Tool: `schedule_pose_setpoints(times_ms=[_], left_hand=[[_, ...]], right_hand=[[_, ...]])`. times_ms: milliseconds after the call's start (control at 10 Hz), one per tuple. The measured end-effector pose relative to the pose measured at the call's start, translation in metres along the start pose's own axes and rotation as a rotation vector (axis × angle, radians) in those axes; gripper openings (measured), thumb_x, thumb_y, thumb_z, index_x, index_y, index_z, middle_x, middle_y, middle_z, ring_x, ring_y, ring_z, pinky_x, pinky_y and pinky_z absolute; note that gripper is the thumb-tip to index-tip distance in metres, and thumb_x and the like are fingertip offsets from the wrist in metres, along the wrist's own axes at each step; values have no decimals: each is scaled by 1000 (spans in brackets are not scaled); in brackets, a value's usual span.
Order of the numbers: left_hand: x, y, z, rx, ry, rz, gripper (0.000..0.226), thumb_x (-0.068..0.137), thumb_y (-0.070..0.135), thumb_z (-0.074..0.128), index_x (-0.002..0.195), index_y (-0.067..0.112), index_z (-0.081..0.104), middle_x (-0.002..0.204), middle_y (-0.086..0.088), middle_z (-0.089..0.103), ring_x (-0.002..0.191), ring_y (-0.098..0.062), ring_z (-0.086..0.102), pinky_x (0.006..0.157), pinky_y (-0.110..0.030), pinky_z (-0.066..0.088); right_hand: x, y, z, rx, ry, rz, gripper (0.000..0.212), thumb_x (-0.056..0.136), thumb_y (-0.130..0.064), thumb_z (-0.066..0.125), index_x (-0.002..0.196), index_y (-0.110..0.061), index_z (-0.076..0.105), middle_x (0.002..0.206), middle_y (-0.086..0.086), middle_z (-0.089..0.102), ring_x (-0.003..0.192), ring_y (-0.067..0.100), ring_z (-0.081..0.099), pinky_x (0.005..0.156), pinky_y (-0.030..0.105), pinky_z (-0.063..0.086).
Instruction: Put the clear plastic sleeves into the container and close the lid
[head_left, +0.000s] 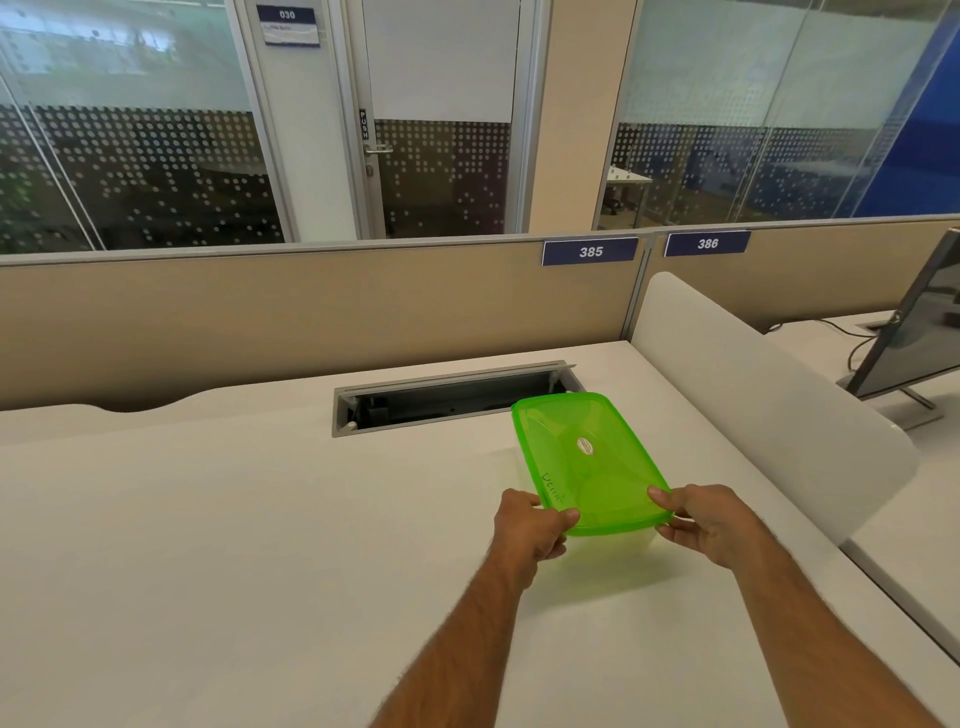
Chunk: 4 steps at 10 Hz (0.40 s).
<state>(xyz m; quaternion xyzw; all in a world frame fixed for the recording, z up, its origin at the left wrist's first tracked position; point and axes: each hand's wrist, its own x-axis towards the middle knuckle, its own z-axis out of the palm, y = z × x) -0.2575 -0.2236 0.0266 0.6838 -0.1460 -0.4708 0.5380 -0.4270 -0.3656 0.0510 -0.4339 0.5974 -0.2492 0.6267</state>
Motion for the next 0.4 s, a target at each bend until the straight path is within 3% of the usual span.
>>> schedule_pose_setpoints(times_ms=[100, 200, 300, 400], left_hand=[[-9, -4, -2, 91, 15, 49, 54, 81, 30, 81, 116, 10, 45, 105, -12, 62, 72, -18, 62, 60, -28, 55], [-15, -9, -7, 343, 81, 149, 60, 80, 48, 76, 119, 12, 48, 109, -8, 63, 91, -24, 65, 74, -32, 51], [-29, -18, -24, 685, 197, 309, 66, 79, 69, 62, 121, 20, 48, 118, 1, 60, 109, -22, 59, 85, -37, 47], [-33, -21, -42, 906, 310, 456, 67, 81, 76, 51, 122, 24, 48, 121, 4, 58, 112, -22, 53, 88, -40, 45]], right_hand=[[-2, 0, 1, -88, 27, 1, 23, 76, -5, 80, 88, 5, 63, 87, 16, 59, 73, 26, 56, 46, 31, 55], [-5, -3, 3, -228, 85, -17, 35, 74, -13, 83, 99, 2, 65, 87, 14, 61, 75, 25, 57, 56, 37, 56], [-20, -8, 10, -719, 293, -262, 57, 70, -28, 86, 115, -4, 62, 109, 17, 63, 99, 35, 60, 80, 45, 54], [-29, -7, 18, -733, 414, -548, 57, 69, -26, 86, 118, -9, 60, 119, 19, 59, 107, 39, 57, 86, 45, 50]])
